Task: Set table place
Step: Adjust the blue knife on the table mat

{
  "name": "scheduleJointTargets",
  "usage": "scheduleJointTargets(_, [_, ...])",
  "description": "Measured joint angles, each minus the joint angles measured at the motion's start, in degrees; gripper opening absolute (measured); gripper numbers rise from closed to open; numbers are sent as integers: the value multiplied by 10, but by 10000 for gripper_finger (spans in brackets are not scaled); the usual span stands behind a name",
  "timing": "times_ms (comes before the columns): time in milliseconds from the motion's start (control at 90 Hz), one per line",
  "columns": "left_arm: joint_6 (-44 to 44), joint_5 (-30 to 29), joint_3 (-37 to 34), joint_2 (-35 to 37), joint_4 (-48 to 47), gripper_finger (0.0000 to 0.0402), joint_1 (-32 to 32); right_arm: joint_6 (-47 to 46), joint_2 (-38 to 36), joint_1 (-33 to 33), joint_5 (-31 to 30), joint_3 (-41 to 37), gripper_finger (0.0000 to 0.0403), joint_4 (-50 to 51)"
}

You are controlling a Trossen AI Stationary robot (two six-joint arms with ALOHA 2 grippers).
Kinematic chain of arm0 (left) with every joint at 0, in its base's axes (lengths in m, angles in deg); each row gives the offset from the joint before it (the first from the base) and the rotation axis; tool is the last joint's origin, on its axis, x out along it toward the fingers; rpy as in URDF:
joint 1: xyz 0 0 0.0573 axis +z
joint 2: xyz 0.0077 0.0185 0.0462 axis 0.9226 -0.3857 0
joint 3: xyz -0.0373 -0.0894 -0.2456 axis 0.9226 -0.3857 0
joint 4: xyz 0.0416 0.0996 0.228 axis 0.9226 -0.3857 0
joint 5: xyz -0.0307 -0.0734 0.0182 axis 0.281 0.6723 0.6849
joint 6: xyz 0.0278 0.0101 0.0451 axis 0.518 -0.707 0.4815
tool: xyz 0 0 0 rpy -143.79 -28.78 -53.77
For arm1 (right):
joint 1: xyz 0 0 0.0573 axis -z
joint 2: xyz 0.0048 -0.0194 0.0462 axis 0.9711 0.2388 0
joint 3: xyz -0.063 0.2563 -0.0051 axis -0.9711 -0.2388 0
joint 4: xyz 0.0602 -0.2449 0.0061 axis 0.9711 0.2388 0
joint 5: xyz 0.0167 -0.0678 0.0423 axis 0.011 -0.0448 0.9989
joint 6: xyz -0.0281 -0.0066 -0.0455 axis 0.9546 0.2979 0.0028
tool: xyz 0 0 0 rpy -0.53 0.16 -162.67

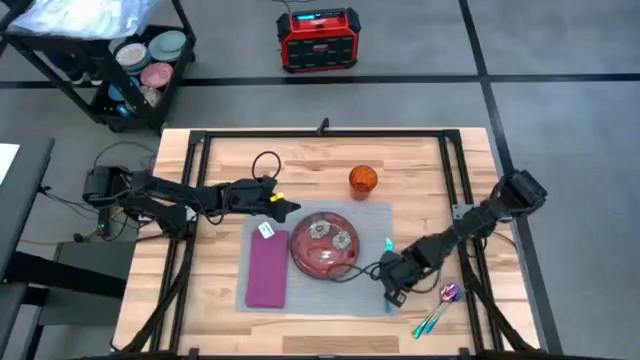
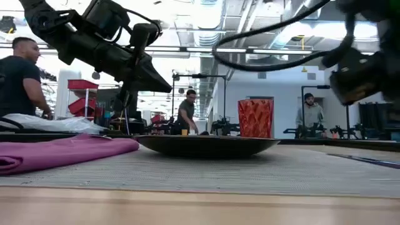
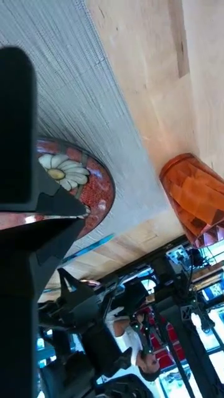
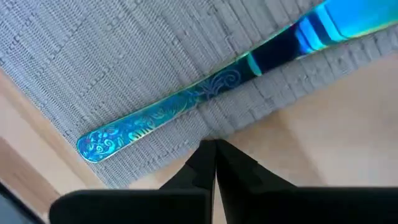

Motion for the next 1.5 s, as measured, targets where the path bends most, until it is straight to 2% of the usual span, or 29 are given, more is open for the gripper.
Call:
scheduleJointTargets(200, [6, 0, 0, 0, 0, 0, 0, 27, 0, 32, -1, 0, 0, 0])
scheduleJointTargets(378, [5, 0, 0, 0, 0, 0, 0, -5, 0, 12, -2, 0, 0, -10])
scheduleJointTargets(489, [6, 0, 0, 0, -1, 0, 0, -32, 0, -11, -28, 2, 0, -9])
scheduleJointTargets(578, [6, 0, 0, 0, -1, 0, 0, -32, 1, -22, -62, 18, 0, 29])
scheduleJointTargets(767, [5, 0, 0, 0, -1, 0, 0, 33, 1, 14, -75, 36, 0, 78])
scheduleJointTargets(1078, [-5, 0, 0, 0, 0, 0, -1, 140, 1, 85, -71, 38, 0, 80])
scheduleJointTargets(1500, [-5, 0, 0, 0, 0, 0, -5, 188, 1, 118, -54, 38, 0, 74])
